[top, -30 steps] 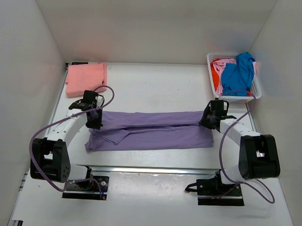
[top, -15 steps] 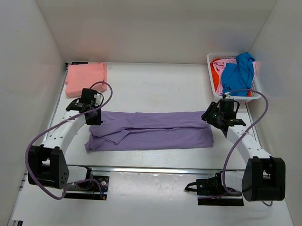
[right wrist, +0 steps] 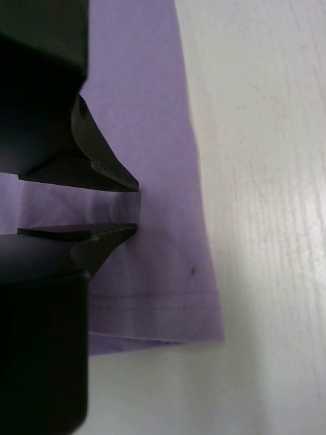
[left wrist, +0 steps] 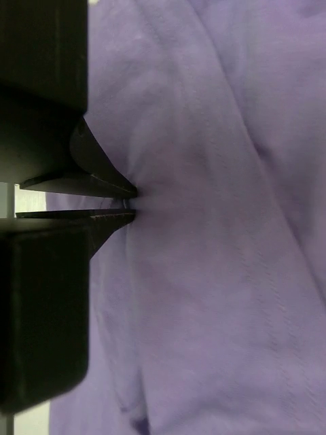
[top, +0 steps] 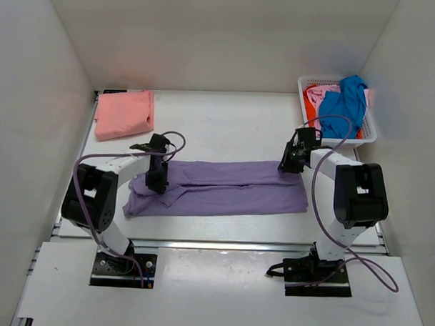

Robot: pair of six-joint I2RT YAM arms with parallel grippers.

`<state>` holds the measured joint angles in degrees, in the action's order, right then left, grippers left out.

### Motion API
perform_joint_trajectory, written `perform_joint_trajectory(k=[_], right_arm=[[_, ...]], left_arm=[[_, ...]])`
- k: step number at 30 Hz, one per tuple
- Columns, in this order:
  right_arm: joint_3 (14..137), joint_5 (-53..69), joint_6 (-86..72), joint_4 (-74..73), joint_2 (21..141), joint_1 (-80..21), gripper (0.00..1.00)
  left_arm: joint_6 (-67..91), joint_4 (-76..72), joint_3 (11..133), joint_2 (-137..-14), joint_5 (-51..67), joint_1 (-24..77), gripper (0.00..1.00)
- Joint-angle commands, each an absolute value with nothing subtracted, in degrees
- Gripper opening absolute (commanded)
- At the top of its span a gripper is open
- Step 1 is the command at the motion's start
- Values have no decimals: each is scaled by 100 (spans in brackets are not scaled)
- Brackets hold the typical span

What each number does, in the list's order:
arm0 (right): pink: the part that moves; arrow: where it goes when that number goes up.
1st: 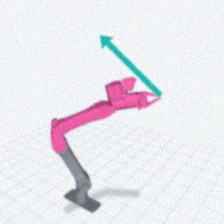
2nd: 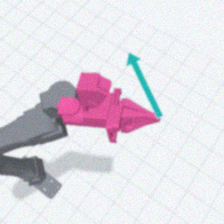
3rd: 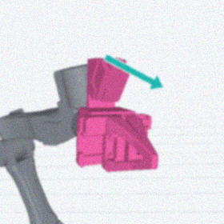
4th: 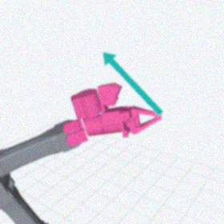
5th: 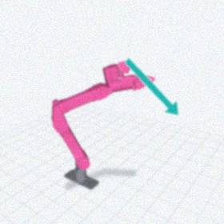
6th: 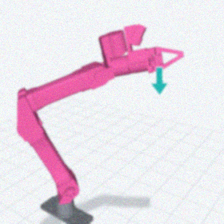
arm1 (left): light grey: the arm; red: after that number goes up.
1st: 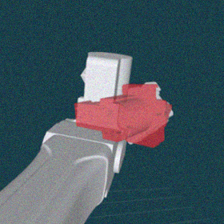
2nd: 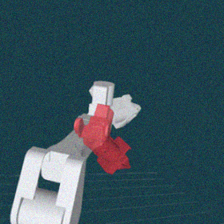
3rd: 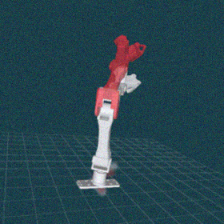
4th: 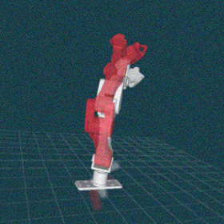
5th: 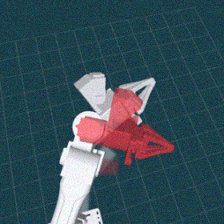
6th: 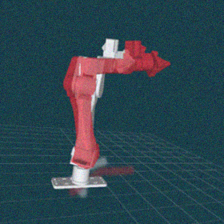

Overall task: Fold and stack the t-shirts
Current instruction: Fold the other side of the tshirt into a rectangle, then rotate the tshirt 90 degrees

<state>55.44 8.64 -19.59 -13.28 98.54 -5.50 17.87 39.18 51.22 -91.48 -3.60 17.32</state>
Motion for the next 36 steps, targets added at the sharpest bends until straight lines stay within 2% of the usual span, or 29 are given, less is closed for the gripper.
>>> perform_joint_trajectory(k=[1,5,11,14,17,19,24,29,36], right_arm=[[5704,695,-2117,-1966,10010,-484,23],[5512,282,-2609,-2635,10002,-702,24],[4334,158,-3715,-2471,8880,-1299,23],[3798,184,-4260,-2347,8281,-1729,23],[3350,228,-4763,-2242,7771,-2256,21],[3200,254,-5140,-2136,7551,-2653,20],[2761,107,-5869,-1128,7313,-3890,19],[2742,-333,-6231,-476,7628,-4894,20],[2865,-290,-6223,438,8164,-5115,20]], left_arm=[[1934,3691,5571,-9570,-475,1758,24],[1942,3813,6711,-10432,-308,1767,21],[1749,4638,9471,-12415,70,2074,17],[1591,5454,11447,-13679,193,2223,14],[1494,6614,14727,-15164,421,2311,13],[1563,6856,15641,-15747,684,2207,13],[1591,5672,14082,-15040,975,2197,12],[2012,5090,14633,-15213,1248,2074,14],[2750,3868,14642,-15512,1977,1837,13]])
